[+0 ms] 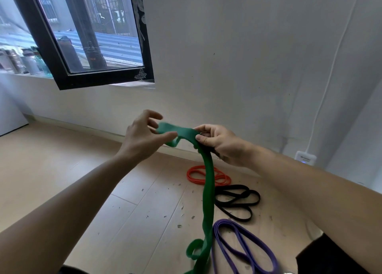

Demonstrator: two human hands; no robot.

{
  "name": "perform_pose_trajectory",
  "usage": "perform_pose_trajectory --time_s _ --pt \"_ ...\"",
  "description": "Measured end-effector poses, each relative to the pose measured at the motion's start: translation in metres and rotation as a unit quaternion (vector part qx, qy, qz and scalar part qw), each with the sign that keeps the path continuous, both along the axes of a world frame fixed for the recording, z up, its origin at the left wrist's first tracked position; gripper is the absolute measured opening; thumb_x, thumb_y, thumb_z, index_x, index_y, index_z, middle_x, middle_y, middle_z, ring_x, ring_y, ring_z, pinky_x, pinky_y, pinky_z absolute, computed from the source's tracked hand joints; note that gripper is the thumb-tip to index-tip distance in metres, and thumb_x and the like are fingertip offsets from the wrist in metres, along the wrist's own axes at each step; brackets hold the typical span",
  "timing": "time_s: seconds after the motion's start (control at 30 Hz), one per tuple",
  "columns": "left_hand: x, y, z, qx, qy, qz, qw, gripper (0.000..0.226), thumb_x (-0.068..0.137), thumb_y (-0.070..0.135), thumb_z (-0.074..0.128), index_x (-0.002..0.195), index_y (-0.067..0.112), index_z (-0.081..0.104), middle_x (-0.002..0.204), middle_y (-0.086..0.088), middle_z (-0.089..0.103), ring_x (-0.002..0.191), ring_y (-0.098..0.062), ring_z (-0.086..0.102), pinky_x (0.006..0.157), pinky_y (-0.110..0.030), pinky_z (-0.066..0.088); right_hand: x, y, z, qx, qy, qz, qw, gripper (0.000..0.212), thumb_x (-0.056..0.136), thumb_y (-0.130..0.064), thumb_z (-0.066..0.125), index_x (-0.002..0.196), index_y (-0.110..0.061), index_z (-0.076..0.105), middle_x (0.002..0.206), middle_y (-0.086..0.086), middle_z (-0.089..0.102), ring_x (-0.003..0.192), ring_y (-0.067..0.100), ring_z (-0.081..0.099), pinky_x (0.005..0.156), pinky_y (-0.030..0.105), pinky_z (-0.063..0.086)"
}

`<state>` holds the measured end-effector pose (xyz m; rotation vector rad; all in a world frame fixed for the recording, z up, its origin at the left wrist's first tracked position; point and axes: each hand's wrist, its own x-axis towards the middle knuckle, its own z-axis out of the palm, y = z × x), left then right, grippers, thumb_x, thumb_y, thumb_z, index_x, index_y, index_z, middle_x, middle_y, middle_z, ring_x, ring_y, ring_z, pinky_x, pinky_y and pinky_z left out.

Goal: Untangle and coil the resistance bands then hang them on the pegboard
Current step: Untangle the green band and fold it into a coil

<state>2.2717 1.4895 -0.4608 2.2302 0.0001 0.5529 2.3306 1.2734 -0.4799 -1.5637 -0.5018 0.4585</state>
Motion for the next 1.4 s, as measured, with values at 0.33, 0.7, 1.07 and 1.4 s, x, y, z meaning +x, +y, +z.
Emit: perform_pose_trajectory --time_s 0.33,0.7,1.07,1.4 --pt "-0.002 -0.016 -0.016 0.117 0.069 -0.253 0.958 0.067 0.073 0.038 0.087 0.131 0.026 0.055 0.109 0.007 0.070 0.101 -0.008 0.067 0.087 -0.029 0.058 -0.004 -0.016 0.001 -0.050 -0.015 0.107 0.993 0.028 0.095 0.001 0.062 0.123 0.003 0.059 0.101 0.015 0.070 0.093 0.026 0.070 0.083 0.031 0.060" --pt "-0.003 -0.008 0.002 -0.028 0.156 -0.240 0.958 0.032 0.070 0.010 0.088 0.099 0.007 0.074 0.092 -0.011 0.074 0.084 -0.023 0.071 0.078 -0.030 0.059 -0.014 -0.010 -0.005 -0.108 -0.028 0.129 0.985 0.048 0.084 -0.019 0.079 0.127 -0.013 0.058 0.114 0.009 0.066 0.101 0.019 0.068 0.093 0.032 0.055" --pt "-0.008 0.015 0.008 -0.187 0.108 -0.210 0.954 0.044 0.066 0.016 0.083 0.106 0.004 0.070 0.088 -0.004 0.072 0.082 -0.016 0.070 0.074 -0.022 0.055 -0.024 0.003 -0.016 -0.059 -0.112 0.009 0.992 0.029 0.084 -0.008 0.079 0.112 -0.005 0.071 0.107 0.016 0.075 0.103 0.029 0.072 0.093 0.036 0.059" --pt "-0.013 0.006 0.002 -0.061 0.164 -0.254 0.951 0.050 0.073 0.039 0.087 0.111 0.012 0.070 0.089 -0.003 0.072 0.081 -0.020 0.069 0.075 -0.027 0.057 -0.022 -0.006 0.003 -0.069 -0.131 0.037 0.988 0.036 0.083 -0.011 0.081 0.116 -0.003 0.069 0.102 0.013 0.077 0.096 0.027 0.075 0.092 0.040 0.060"
